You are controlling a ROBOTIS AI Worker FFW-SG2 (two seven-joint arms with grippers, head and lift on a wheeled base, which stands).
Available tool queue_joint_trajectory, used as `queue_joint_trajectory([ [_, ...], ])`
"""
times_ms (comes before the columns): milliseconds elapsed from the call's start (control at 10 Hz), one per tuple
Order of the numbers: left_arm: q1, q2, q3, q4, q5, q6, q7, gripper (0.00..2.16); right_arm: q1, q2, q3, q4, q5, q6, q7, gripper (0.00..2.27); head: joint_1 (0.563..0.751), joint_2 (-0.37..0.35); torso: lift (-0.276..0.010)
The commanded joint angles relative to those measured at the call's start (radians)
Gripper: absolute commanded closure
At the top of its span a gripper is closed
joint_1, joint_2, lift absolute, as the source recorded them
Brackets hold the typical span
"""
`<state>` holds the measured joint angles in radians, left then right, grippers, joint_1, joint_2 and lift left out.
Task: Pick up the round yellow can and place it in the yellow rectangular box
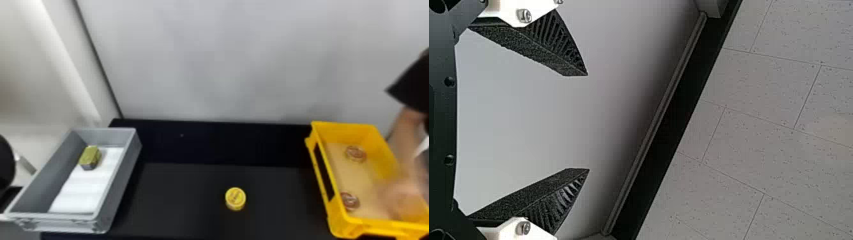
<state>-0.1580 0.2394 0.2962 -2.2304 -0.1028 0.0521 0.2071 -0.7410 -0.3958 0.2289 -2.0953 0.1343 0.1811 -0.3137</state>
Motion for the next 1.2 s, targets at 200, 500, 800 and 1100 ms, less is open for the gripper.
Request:
queue_joint_trajectory([
  [200, -0.002, 0.000, 0.000, 0.000, 0.000, 0.000, 0.000, 0.13, 0.000, 0.000, 0.000, 0.000, 0.001, 0.002, 0.001, 0.10, 0.694, 0.054, -0.003],
  [500, -0.002, 0.002, 0.000, 0.000, 0.000, 0.000, -0.001, 0.13, 0.000, 0.000, 0.000, 0.000, 0.001, 0.003, 0.001, 0.10, 0.694, 0.054, -0.003],
  [800, -0.002, 0.000, -0.002, 0.000, 0.000, 0.006, -0.003, 0.13, -0.005, 0.014, 0.000, -0.025, -0.079, 0.203, -0.027, 0.11, 0.694, 0.054, -0.003],
  [1100, -0.005, -0.002, -0.003, -0.002, 0.000, 0.020, -0.008, 0.13, -0.029, 0.130, -0.045, -0.046, -0.219, 0.764, -0.031, 0.12, 0.694, 0.054, -0.003],
])
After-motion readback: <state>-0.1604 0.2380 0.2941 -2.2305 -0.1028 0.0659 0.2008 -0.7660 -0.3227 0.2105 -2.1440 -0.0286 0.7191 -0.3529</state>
